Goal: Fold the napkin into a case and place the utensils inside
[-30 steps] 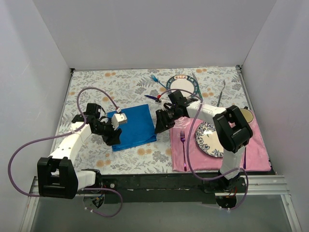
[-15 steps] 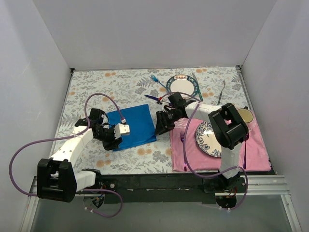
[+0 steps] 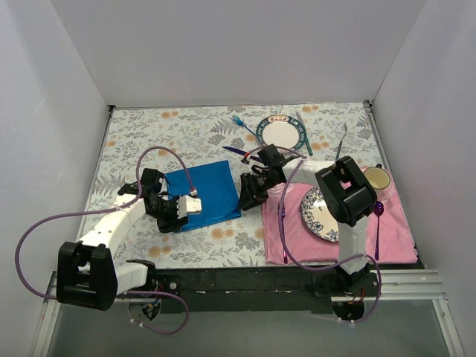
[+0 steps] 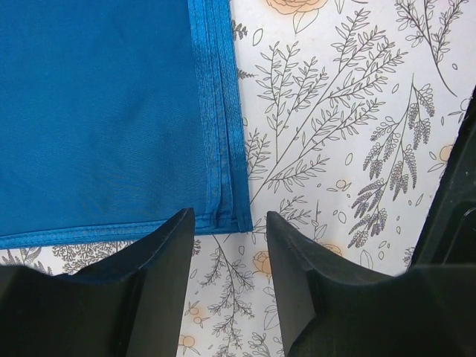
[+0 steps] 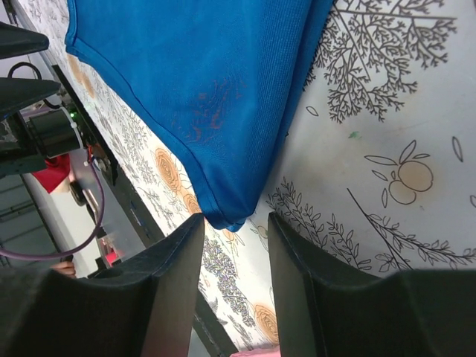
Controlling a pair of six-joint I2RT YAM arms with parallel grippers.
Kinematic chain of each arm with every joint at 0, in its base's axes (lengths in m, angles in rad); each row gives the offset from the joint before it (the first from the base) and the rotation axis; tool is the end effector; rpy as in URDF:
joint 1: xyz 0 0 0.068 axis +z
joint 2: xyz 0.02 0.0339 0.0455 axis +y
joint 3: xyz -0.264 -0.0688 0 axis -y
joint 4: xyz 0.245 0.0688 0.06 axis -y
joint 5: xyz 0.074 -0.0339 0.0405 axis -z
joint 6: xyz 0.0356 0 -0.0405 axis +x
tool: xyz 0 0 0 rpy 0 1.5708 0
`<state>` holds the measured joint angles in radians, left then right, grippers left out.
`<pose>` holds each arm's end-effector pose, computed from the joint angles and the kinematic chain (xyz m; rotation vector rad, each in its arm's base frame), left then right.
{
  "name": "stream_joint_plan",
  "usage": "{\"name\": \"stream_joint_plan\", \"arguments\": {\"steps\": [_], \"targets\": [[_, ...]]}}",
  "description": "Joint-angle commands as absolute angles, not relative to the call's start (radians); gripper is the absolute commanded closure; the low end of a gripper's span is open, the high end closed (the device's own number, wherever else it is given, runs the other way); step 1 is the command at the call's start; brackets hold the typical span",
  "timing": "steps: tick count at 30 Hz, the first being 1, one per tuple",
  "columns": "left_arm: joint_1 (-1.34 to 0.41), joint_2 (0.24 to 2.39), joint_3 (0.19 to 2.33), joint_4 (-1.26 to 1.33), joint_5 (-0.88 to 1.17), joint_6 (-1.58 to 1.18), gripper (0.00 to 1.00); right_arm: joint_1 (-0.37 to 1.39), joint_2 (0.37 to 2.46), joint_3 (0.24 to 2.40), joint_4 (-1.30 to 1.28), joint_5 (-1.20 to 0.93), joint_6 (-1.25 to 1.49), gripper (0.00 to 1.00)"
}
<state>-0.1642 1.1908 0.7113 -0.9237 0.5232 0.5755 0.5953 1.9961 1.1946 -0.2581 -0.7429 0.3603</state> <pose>0.1792 -0.0477 0.1955 1.0685 2.5824 -0.6844 0.3106 0.2395 0.1323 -0.6002 2.6975 1.2814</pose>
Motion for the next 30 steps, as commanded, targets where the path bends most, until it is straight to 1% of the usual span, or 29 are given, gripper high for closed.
{"name": "stream_joint_plan", "arguments": {"steps": [1, 4, 6, 11, 19, 23, 30], "targets": [[-0.179, 1.19, 0.698, -0.922, 0.512, 0.609, 0.59, 0.594, 2.002, 1.192, -0.235, -0.776, 0.374, 0.56], [-0.186, 1.203, 0.699, -0.922, 0.503, 0.617, 0.6, 0.594, 2.002, 1.192, -0.236, -0.784, 0.376, 0.61], [-0.187, 1.212, 0.7, -0.92, 0.492, 0.618, 0.6, 0.594, 2.003, 1.193, -0.236, -0.788, 0.376, 0.62], [-0.195, 1.233, 0.695, -0.887, 0.479, 0.62, 0.58, 0.592, 2.005, 1.195, -0.239, -0.788, 0.376, 0.72], [-0.199, 1.256, 0.686, -0.851, 0.453, 0.633, 0.6, 0.592, 2.014, 1.206, -0.247, -0.801, 0.374, 0.75], [-0.201, 1.261, 0.683, -0.842, 0.446, 0.64, 0.66, 0.592, 2.016, 1.215, -0.252, -0.802, 0.37, 0.72], [-0.201, 1.266, 0.678, -0.841, 0.437, 0.655, 0.68, 0.594, 2.011, 1.212, -0.247, -0.808, 0.371, 0.71]]}}
